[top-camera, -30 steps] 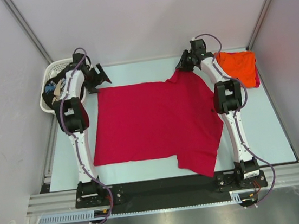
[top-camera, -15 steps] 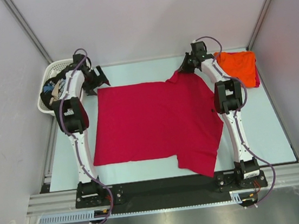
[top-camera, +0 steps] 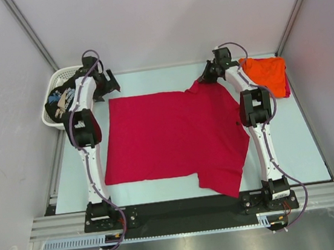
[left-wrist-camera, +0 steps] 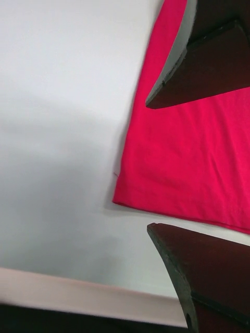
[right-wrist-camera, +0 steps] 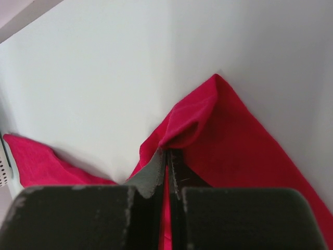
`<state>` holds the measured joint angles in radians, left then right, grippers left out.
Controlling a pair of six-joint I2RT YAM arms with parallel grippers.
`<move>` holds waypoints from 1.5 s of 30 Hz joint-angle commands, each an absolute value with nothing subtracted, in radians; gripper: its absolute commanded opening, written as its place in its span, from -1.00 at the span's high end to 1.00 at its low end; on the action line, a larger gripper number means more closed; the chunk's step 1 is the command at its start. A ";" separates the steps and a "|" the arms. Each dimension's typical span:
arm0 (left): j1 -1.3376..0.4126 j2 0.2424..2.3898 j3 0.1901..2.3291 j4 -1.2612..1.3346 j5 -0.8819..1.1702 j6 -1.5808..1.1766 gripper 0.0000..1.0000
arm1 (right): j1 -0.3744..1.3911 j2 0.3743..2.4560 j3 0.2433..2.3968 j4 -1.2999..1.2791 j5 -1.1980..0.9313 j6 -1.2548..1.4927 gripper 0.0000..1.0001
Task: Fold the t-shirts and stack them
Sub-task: Grap the side of the flattened tshirt furthest away from the robot with both arms
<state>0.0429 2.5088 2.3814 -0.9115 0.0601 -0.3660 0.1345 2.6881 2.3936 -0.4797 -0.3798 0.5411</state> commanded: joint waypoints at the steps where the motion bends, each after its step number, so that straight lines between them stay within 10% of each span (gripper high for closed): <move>1: 0.058 2.572 2.408 -0.896 -0.009 -0.348 -0.94 | 0.120 2.594 2.381 -0.466 -0.406 0.520 0.97; 10: 0.009 2.599 2.318 -0.934 0.002 -0.310 -0.60 | 0.084 2.585 2.382 -0.462 -0.423 0.526 0.98; 12: 0.009 2.602 2.298 -0.937 0.003 -0.298 -0.35 | 0.078 2.583 2.385 -0.462 -0.426 0.529 0.97; 17: 0.009 2.611 2.304 -0.940 0.002 -0.313 1.00 | 0.069 2.579 2.381 -0.460 -0.448 0.528 0.98; 45: 0.009 2.247 2.180 -0.911 -0.037 -0.307 1.00 | 0.058 2.343 2.356 -0.586 -0.359 0.416 1.00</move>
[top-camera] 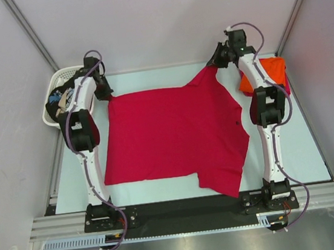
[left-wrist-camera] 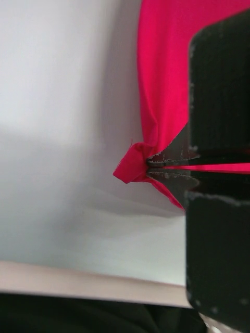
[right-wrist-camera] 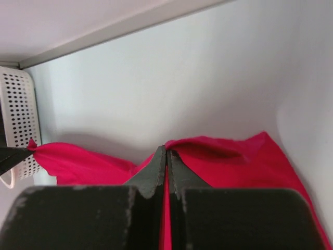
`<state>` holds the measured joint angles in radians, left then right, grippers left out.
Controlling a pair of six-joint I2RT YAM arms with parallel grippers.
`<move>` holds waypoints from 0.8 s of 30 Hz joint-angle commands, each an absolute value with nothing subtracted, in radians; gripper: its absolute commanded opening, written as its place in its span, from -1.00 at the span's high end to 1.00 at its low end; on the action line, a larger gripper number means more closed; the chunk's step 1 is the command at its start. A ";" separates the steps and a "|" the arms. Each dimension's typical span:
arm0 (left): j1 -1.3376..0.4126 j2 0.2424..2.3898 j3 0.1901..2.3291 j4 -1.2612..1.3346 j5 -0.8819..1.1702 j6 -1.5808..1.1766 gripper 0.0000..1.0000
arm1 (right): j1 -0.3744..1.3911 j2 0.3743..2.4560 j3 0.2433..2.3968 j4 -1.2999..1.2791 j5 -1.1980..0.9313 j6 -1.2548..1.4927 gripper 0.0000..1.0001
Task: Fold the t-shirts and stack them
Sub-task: Grap the side of the flattened tshirt furthest away from the robot with both arms, then fold the flattened tshirt in 1/3 of the way
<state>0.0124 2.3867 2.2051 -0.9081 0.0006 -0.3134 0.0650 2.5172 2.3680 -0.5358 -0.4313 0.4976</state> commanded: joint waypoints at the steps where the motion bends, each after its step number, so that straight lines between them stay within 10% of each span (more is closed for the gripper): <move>1: 0.009 2.228 2.174 -0.917 -0.034 -0.301 1.00 | 0.058 2.327 2.332 -0.594 -0.350 0.394 1.00; 24: 0.014 2.118 1.853 -1.066 0.052 -0.367 1.00 | 0.063 2.005 1.848 -0.837 -0.222 0.322 1.00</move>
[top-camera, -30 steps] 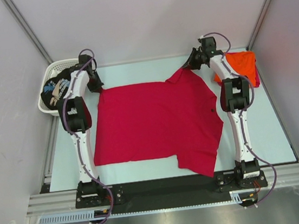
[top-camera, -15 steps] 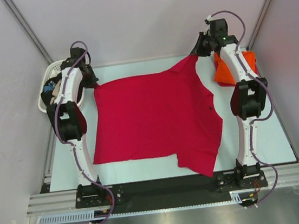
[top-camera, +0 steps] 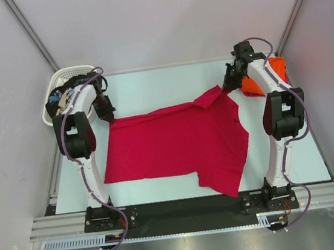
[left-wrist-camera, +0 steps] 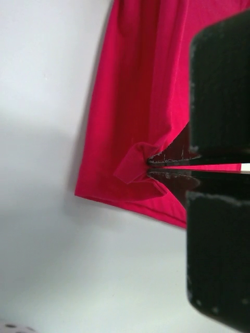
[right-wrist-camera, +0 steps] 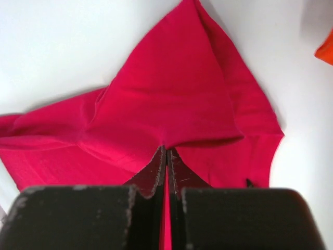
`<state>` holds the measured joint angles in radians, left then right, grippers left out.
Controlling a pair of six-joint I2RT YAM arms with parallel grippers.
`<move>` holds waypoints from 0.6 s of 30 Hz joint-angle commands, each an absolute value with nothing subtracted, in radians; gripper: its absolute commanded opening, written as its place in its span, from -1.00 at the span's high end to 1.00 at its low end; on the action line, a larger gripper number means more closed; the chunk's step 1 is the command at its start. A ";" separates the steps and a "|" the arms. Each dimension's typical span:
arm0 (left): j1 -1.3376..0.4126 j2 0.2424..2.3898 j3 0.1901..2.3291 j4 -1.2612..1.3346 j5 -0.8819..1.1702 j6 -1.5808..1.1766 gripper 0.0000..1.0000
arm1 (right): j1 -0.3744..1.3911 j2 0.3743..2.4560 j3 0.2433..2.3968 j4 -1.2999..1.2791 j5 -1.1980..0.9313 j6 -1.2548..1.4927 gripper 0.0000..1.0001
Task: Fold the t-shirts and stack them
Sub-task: Fold the flattened tshirt in 1/3 of the way
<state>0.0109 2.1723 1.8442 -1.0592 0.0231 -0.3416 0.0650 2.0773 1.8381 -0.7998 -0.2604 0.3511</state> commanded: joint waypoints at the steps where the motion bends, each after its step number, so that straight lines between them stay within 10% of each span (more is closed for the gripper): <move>1: 0.017 2.115 1.855 -1.068 0.045 -0.373 1.00 | 0.063 2.003 1.848 -0.844 -0.216 0.315 1.00; 18: 0.094 2.177 1.879 -1.109 0.035 -0.344 1.00 | 0.080 1.980 1.741 -0.931 -0.176 0.311 1.00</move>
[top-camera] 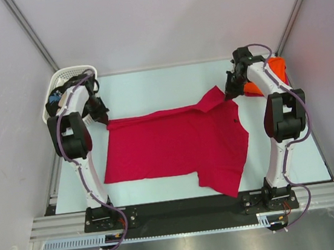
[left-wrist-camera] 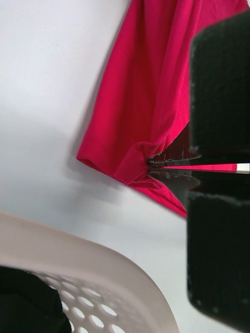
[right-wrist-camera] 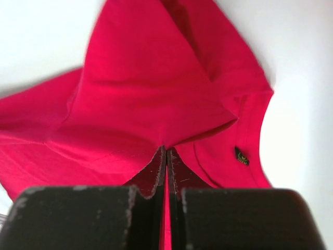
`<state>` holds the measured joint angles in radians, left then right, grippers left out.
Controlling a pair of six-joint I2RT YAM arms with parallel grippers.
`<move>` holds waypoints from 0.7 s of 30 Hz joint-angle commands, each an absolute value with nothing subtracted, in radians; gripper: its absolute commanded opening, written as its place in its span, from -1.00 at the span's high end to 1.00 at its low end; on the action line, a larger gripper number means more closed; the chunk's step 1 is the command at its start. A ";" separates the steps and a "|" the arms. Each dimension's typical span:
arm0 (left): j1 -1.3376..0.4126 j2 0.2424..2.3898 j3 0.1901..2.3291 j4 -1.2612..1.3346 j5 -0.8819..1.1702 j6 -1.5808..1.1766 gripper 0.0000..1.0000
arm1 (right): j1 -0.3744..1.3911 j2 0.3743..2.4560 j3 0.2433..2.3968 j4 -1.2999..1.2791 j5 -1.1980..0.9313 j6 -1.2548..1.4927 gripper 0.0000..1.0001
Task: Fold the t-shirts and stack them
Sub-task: Fold the flattened tshirt in 1/3 of the way
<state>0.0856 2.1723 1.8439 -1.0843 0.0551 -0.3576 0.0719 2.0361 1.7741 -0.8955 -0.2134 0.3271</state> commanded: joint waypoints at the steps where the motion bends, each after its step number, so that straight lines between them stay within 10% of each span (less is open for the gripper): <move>1: 0.094 2.180 1.881 -1.111 0.041 -0.342 1.00 | 0.080 1.980 1.735 -0.931 -0.176 0.313 1.00; 21: 0.037 2.149 1.822 -1.138 0.012 -0.284 1.00 | 0.112 2.011 1.720 -1.020 -0.150 0.296 1.00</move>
